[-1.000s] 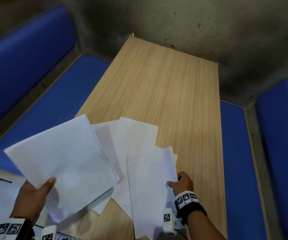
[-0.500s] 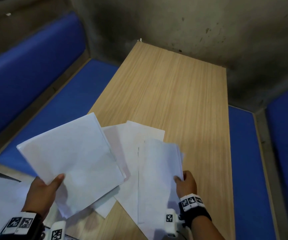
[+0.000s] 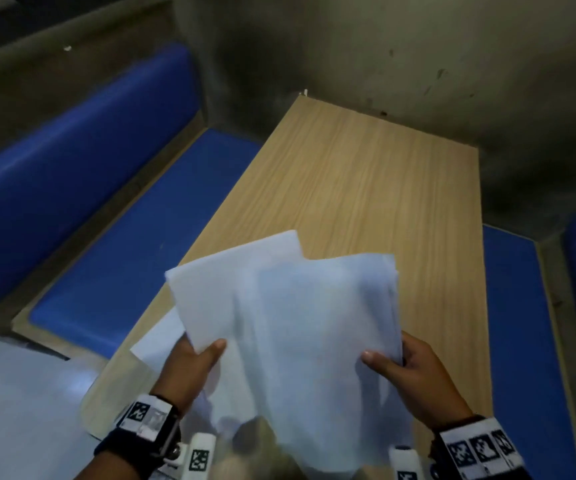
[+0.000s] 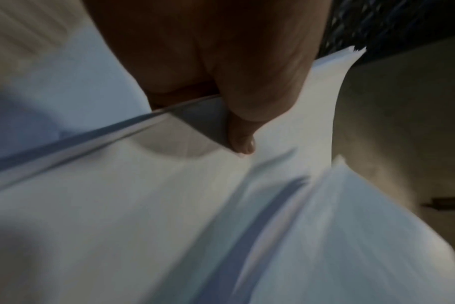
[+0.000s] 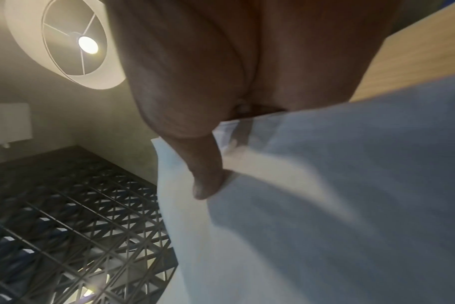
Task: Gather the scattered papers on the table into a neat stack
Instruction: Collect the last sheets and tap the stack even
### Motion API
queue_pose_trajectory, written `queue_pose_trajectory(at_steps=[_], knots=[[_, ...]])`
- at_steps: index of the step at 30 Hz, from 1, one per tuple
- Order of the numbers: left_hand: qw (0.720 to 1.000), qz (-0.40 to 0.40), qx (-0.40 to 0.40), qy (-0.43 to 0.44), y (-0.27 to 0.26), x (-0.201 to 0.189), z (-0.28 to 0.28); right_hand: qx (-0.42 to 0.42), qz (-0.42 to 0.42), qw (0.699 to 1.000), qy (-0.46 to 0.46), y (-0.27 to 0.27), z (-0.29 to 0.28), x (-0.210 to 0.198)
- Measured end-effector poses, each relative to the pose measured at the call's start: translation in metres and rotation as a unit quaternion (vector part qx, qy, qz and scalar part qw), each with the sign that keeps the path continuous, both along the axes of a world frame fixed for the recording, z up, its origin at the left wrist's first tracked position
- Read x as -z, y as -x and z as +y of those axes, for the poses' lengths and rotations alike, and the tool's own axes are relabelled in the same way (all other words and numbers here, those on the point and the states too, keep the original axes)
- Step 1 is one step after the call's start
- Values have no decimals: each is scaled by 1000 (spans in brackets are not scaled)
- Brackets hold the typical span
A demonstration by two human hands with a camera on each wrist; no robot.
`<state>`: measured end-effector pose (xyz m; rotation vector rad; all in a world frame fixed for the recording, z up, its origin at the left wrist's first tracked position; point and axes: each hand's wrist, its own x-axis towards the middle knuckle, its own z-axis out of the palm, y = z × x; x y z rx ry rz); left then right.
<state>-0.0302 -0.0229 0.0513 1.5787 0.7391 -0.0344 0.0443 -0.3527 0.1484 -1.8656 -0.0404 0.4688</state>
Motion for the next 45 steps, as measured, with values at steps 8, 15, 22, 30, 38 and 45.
queue_pose_trajectory(at_steps=[8, 15, 22, 30, 38, 45], knots=[[987, -1, 98, 126, -6, -6, -50, 94, 47, 994, 11, -5, 10, 59], [977, 15, 141, 157, -6, -25, -67, 127, 72, 988, -44, 8, 2, 76], [991, -59, 90, 83, -11, -50, -87, 160, -63, 983, -63, 17, 7, 51], [980, -71, 146, -116, -20, -23, -87, 143, -139, 980, -12, 27, 3, 62], [988, -56, 138, -40, -11, -18, -83, 162, -32, 985, -47, 39, 1, 91], [986, -63, 155, -17, 5, -3, -75, 146, -68, 985, -64, 48, 3, 89]])
